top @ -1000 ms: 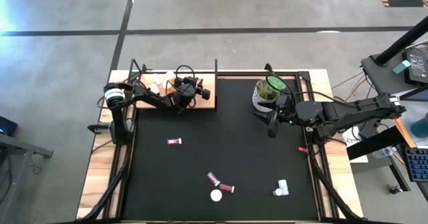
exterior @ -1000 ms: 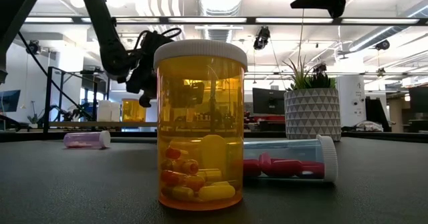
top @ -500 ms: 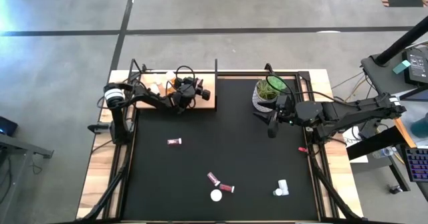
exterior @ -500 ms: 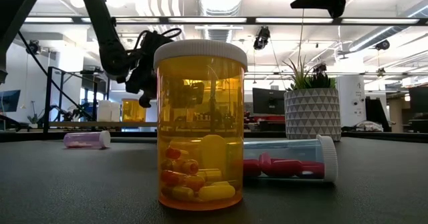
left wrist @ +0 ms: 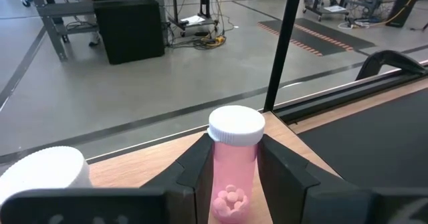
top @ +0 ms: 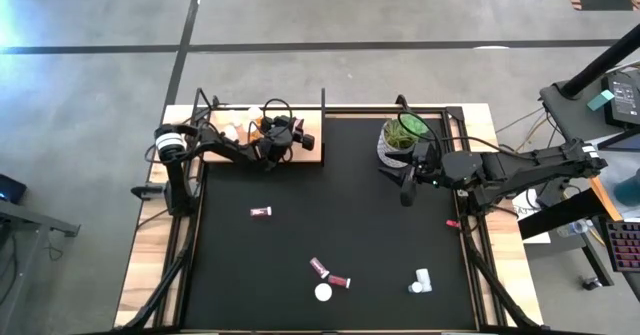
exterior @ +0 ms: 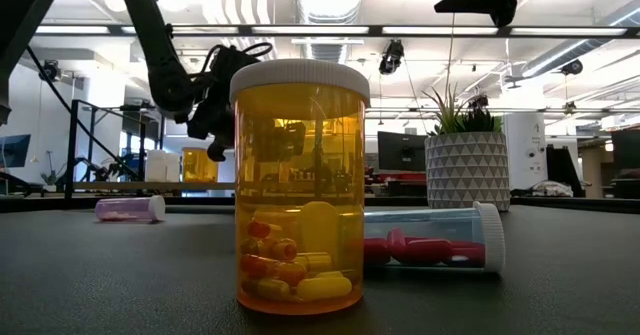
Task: Pick and place medicine bottles onto shelf by color
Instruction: Put the top right pink pill bottle on the shelf
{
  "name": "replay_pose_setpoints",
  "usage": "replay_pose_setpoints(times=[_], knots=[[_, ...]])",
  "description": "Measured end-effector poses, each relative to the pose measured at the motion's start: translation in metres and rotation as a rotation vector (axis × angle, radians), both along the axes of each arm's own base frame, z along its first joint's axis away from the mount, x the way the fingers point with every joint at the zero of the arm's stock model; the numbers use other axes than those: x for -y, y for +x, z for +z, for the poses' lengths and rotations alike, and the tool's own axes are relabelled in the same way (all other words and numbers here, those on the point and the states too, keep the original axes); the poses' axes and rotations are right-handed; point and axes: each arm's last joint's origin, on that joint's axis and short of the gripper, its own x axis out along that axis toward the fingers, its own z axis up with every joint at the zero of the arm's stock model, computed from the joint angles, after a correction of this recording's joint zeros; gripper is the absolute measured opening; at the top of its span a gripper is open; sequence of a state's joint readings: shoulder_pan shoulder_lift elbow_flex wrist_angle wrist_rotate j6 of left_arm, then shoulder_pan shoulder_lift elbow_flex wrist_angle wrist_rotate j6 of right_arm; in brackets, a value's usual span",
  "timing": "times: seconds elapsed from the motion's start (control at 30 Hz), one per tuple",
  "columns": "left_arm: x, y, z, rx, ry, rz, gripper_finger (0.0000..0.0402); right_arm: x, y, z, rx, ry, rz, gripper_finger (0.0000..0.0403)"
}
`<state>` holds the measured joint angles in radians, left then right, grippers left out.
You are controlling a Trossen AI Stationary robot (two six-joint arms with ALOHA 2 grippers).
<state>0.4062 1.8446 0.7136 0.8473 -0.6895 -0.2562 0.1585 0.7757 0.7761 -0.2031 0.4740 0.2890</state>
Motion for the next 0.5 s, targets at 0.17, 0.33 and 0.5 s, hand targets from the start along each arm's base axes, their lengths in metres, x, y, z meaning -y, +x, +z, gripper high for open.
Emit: replay_pose_setpoints(times=[0.17, 0.33, 0.5], knots=[[0.0014, 0.0002, -0.0009, -0.005, -0.01, 0.0, 0.0089, 0.0, 0.0, 0.0, 0.0, 0.0, 0.0, 0.0217], [0.0025, 0.0005, -0.0013, 0.003, -0.018, 0.002, 0.0089, 0.0, 0.0, 0.0, -0.001, -0.001, 0.0, 0.0217], [0.0025, 0.0004, -0.0016, 0.001, -0.019, 0.003, 0.0089, 0.0, 0.0, 0.0, -0.001, -0.001, 0.0, 0.0217]])
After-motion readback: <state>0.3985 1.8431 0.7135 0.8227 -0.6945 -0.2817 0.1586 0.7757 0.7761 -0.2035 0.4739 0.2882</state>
